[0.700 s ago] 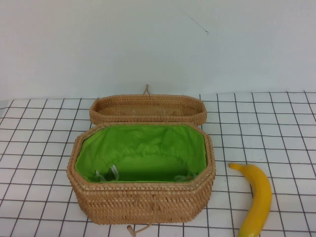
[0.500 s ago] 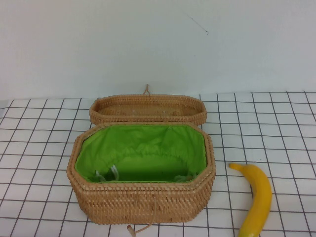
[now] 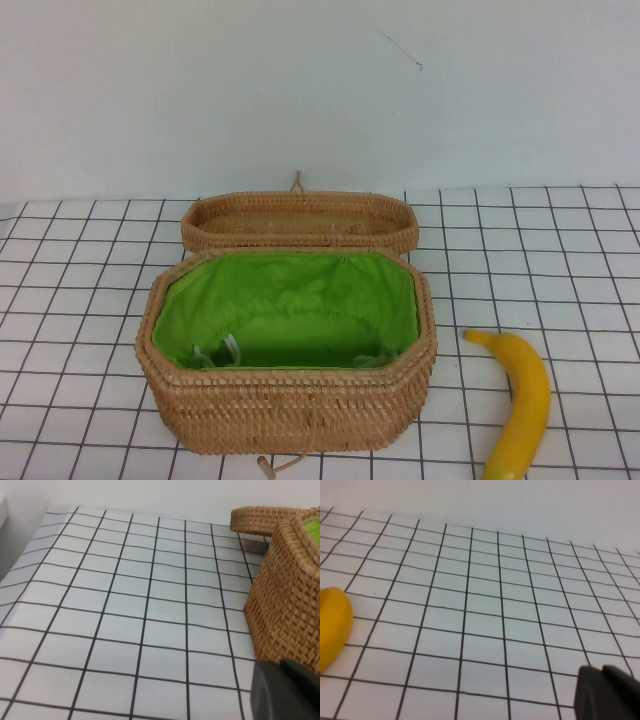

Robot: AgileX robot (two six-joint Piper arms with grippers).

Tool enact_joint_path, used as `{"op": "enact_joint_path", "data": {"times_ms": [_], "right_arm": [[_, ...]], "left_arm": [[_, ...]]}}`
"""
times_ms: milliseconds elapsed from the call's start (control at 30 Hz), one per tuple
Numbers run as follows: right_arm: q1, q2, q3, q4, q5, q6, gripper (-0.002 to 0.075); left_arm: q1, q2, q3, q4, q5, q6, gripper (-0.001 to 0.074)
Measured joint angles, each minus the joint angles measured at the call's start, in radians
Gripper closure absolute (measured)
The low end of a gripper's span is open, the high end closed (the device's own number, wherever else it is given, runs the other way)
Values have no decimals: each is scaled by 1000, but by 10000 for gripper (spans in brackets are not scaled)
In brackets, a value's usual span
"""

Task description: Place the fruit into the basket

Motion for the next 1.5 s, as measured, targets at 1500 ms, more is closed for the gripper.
{"op": "enact_joint_path", "data": {"times_ms": [1500], "right_arm": [[0,0,-13,140,-715,491,729]], "left_arm": [[0,0,0,0,0,0,737]]}}
